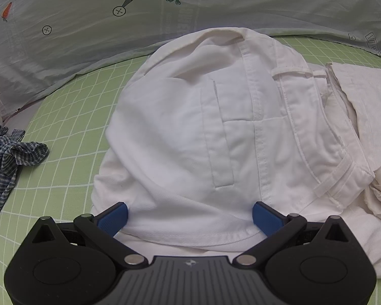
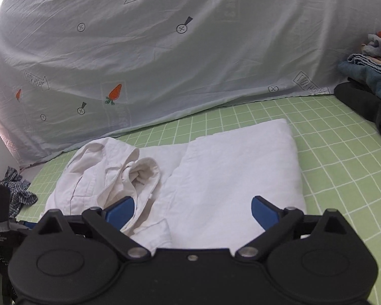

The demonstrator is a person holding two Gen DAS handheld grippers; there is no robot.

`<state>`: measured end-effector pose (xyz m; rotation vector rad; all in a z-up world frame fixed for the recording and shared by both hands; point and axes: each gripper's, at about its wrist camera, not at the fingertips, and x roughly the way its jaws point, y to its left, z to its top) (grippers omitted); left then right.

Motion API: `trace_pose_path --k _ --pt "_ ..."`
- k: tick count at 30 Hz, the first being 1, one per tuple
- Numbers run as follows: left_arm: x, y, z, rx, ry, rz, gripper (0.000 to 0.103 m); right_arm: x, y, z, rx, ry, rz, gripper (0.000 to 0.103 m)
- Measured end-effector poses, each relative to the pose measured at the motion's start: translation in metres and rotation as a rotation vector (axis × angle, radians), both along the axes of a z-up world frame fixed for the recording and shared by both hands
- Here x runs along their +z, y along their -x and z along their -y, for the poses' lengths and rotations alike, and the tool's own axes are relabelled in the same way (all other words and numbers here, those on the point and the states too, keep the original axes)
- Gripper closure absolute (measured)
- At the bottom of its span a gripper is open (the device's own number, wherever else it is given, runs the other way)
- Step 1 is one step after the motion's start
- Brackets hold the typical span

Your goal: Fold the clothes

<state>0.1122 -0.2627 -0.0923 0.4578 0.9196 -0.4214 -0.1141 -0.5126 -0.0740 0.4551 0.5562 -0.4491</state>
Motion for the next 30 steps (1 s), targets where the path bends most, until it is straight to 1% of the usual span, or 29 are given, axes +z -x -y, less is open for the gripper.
trace_pose_path --k 1,4,7,9,12,13,15,26,30 --pt "0.0 0.0 0.0 0.0 0.0 0.001 0.0 -0.007 -0.002 0.006 -0.045 0.001 -0.06 0.004" --pt "0.0 0.0 0.0 0.0 0.001 0.001 0.0 -0.025 -0.013 0.001 -0.02 0.086 -0.188 0.006" --pt "0.0 0.0 -0.001 -0.002 0.001 0.0 0.0 -0.033 -0.02 -0.015 0.059 0.106 -0.23 0.006" --pt "0.0 0.0 -0.001 -0.003 0.001 0.0 0.0 -0.034 -0.025 -0.026 0.127 0.106 -0.225 0.006" --pt "0.001 0.0 -0.001 -0.003 0.0 -0.001 0.0 -0.036 -0.034 -0.046 0.231 0.147 -0.245 0.005" --pt "0.001 0.0 -0.001 -0.003 0.0 -0.001 0.0 -0.038 -0.036 -0.052 0.255 0.155 -0.258 0.005" --pt "0.001 0.001 -0.001 -0.003 0.0 -0.001 0.0 -0.042 -0.039 -0.057 0.269 0.172 -0.285 0.005" --pt "0.0 0.001 -0.002 -0.006 0.0 0.001 0.0 -0.023 -0.018 -0.022 0.067 0.082 -0.168 0.005" --pt "0.0 0.001 -0.002 -0.005 0.001 0.001 0.0 -0.029 -0.013 -0.008 0.007 0.052 -0.172 0.004"
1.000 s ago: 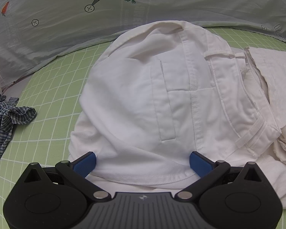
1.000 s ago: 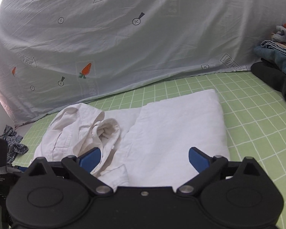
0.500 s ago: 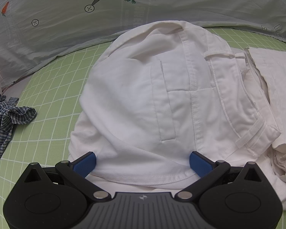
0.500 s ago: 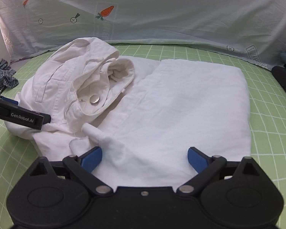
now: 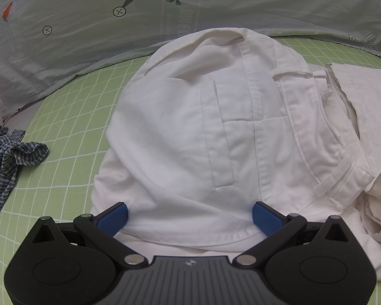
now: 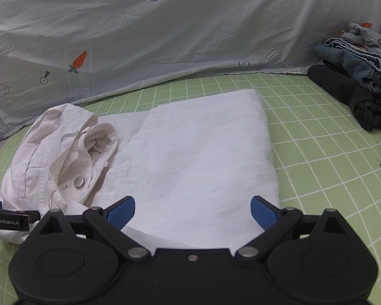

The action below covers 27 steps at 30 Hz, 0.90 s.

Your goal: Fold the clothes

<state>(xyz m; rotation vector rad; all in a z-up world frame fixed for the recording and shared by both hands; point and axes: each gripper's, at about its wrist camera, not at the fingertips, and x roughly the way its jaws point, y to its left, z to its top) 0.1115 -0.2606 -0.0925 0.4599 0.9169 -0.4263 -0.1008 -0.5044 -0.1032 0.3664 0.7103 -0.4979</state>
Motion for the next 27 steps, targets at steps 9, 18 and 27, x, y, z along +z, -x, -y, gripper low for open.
trace_pose_path --k 9,18,27 --pt "0.0 0.0 0.0 0.001 0.0 0.002 0.0 -0.016 0.009 0.031 -0.139 -0.054 -0.009 0.005" --pt "0.0 0.0 0.0 0.0 0.0 0.001 0.0 -0.025 0.013 0.051 -0.219 -0.092 0.01 0.038" --pt "0.001 -0.006 -0.003 -0.016 0.011 -0.036 0.0 0.004 0.032 0.065 -0.287 -0.279 0.221 0.094"
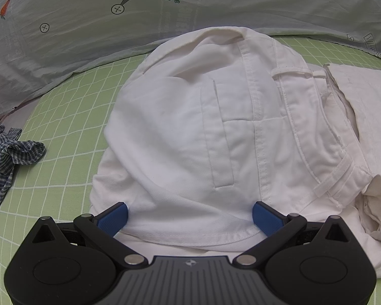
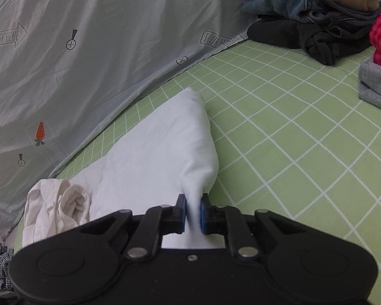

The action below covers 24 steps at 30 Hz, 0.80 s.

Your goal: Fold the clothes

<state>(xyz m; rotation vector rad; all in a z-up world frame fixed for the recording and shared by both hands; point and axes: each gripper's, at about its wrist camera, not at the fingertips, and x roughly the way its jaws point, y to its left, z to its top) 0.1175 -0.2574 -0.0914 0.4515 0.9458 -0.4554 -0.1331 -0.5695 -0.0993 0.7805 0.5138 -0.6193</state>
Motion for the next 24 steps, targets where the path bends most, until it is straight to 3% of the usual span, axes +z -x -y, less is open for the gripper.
trace_pose_path --k 5,7,11,19,21,24 --pt "0.019 -0.011 -0.005 -0.029 -0.028 -0.031 0.0 0.041 -0.016 -0.027 0.044 0.023 0.119 0.095" --pt "0.038 -0.015 -0.016 -0.018 -0.005 0.019 0.0 0.058 -0.022 -0.037 0.063 0.032 0.167 0.096" --pt "0.062 -0.035 -0.047 0.026 0.074 0.026 0.0 0.074 -0.05 -0.068 0.096 0.037 0.215 0.096" --pt "0.056 -0.073 -0.111 0.084 0.101 0.003 0.0 0.099 -0.127 -0.121 0.168 -0.091 0.323 0.095" --pt "0.051 -0.083 -0.128 0.107 0.109 -0.018 0.0 0.097 -0.161 -0.136 0.214 -0.137 0.325 0.095" --pt "0.043 -0.096 -0.149 0.139 0.119 -0.049 0.0 0.078 -0.21 -0.159 0.278 -0.151 0.236 0.095"
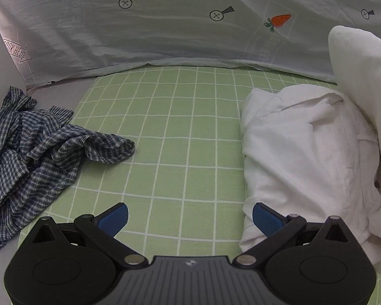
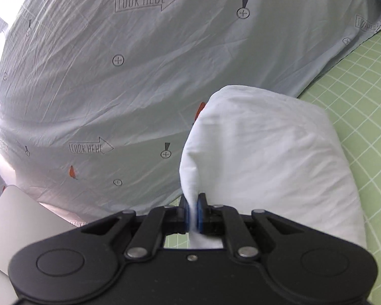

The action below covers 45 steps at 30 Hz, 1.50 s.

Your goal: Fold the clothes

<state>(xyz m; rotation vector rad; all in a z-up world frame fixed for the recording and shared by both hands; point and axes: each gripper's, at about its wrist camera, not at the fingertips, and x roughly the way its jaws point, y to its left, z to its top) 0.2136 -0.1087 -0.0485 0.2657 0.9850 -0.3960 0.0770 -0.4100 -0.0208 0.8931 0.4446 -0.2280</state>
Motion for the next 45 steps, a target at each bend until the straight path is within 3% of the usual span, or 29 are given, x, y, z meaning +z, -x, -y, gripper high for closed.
trace_pose_path --k 4,6,8,10,12,14,16,18,21,25,27,31,33,36,37,39,43,45 --pt "-0.009 -0.01 -0.016 0.014 0.011 -0.028 0.0 -0.051 -0.047 -0.025 0.049 0.015 -0.194 0.094" --pt "-0.011 -0.011 -0.019 0.008 0.017 -0.034 0.0 -0.059 -0.047 -0.028 0.048 0.02 -0.203 0.093" --pt "-0.011 -0.012 -0.021 0.0 0.023 -0.039 0.0 -0.05 -0.038 -0.024 0.07 0.028 -0.181 0.085" --pt "-0.011 -0.012 -0.017 -0.014 0.031 -0.042 0.0 -0.036 -0.027 -0.023 0.083 0.041 -0.15 0.048" --pt "-0.008 -0.009 -0.01 -0.031 0.039 -0.036 0.0 -0.021 -0.009 -0.024 0.052 0.085 -0.116 0.022" --pt "-0.004 -0.007 -0.003 -0.049 0.047 -0.031 0.0 -0.011 0.011 -0.03 0.002 0.151 -0.097 0.019" --pt "0.004 -0.004 0.003 -0.058 0.074 -0.019 0.0 -0.01 0.034 -0.027 -0.056 0.232 -0.146 0.015" --pt "0.015 -0.001 0.007 -0.062 0.136 -0.025 0.0 -0.015 0.054 -0.025 -0.129 0.312 -0.223 0.0" --pt "0.032 0.003 0.012 -0.07 0.283 -0.067 0.001 -0.032 0.081 -0.027 -0.208 0.361 -0.341 0.0" --pt "0.04 0.001 0.024 -0.069 0.474 -0.174 0.003 -0.047 0.109 -0.018 -0.245 0.365 -0.425 0.0" --pt "0.036 0.0 0.038 -0.074 0.503 -0.237 0.009 -0.052 0.118 -0.014 -0.246 0.354 -0.439 0.0" --pt "0.022 0.002 0.062 -0.069 0.474 -0.308 0.018 -0.056 0.126 -0.006 -0.239 0.349 -0.451 0.0" --pt "0.014 0.006 0.067 -0.043 0.472 -0.337 0.03 -0.056 0.128 -0.005 -0.23 0.352 -0.447 0.0" --pt "0.019 0.017 0.065 -0.049 0.484 -0.29 0.077 -0.057 0.131 -0.006 -0.215 0.353 -0.45 0.0" --pt "0.022 0.021 0.064 -0.052 0.487 -0.27 0.082 -0.058 0.131 -0.007 -0.209 0.353 -0.454 0.0" --pt "0.032 0.031 0.06 -0.067 0.502 -0.221 0.088 -0.06 0.131 -0.01 -0.198 0.355 -0.464 0.0" --pt "0.077 0.054 0.045 -0.131 0.564 -0.091 0.089 -0.064 0.129 -0.016 -0.165 0.368 -0.484 0.0" --pt "0.09 0.065 0.037 -0.144 0.556 -0.016 0.089 -0.067 0.128 -0.019 -0.146 0.377 -0.494 0.0"
